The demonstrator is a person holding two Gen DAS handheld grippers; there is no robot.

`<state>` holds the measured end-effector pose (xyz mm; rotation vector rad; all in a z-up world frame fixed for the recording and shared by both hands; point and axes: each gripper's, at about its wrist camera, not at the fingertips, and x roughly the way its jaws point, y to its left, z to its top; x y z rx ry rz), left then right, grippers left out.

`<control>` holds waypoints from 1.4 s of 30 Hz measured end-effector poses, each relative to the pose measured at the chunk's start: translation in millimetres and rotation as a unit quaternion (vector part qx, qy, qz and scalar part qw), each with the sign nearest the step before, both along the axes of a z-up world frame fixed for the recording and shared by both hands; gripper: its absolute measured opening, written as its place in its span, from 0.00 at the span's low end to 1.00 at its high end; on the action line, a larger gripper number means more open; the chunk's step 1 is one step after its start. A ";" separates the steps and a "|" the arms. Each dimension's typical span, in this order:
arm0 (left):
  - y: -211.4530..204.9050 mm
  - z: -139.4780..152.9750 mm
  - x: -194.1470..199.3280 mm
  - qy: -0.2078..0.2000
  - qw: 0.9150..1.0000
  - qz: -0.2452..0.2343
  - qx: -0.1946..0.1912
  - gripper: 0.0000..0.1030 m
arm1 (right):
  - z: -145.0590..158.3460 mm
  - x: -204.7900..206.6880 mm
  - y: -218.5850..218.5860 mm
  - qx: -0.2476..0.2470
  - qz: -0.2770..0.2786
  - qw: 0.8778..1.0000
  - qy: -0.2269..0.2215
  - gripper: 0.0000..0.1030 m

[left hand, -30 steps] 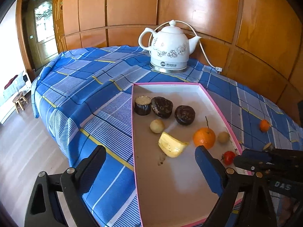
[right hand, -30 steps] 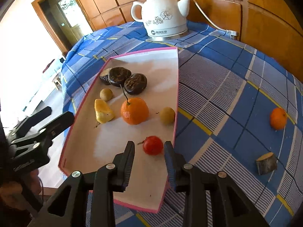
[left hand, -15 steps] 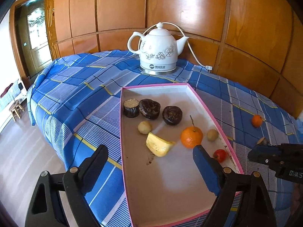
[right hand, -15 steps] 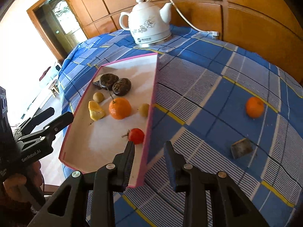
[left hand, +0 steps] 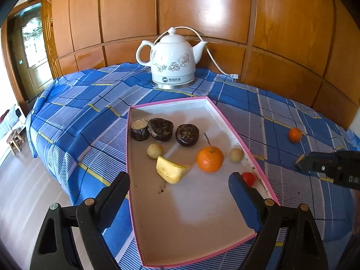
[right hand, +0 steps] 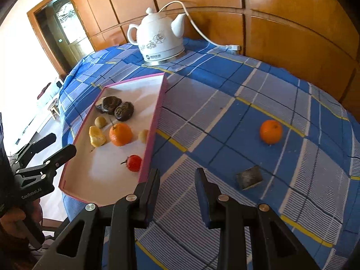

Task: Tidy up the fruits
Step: 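Move both grippers back toward the orange and log piece on the bedspread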

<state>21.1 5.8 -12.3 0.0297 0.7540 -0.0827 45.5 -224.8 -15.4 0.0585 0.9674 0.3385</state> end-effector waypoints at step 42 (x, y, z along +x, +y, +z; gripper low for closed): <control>-102.9 3.0 12.4 0.046 0.986 -0.160 0.005 0.71 | -25.4 9.8 -200.2 0.020 -0.279 0.957 0.071 0.31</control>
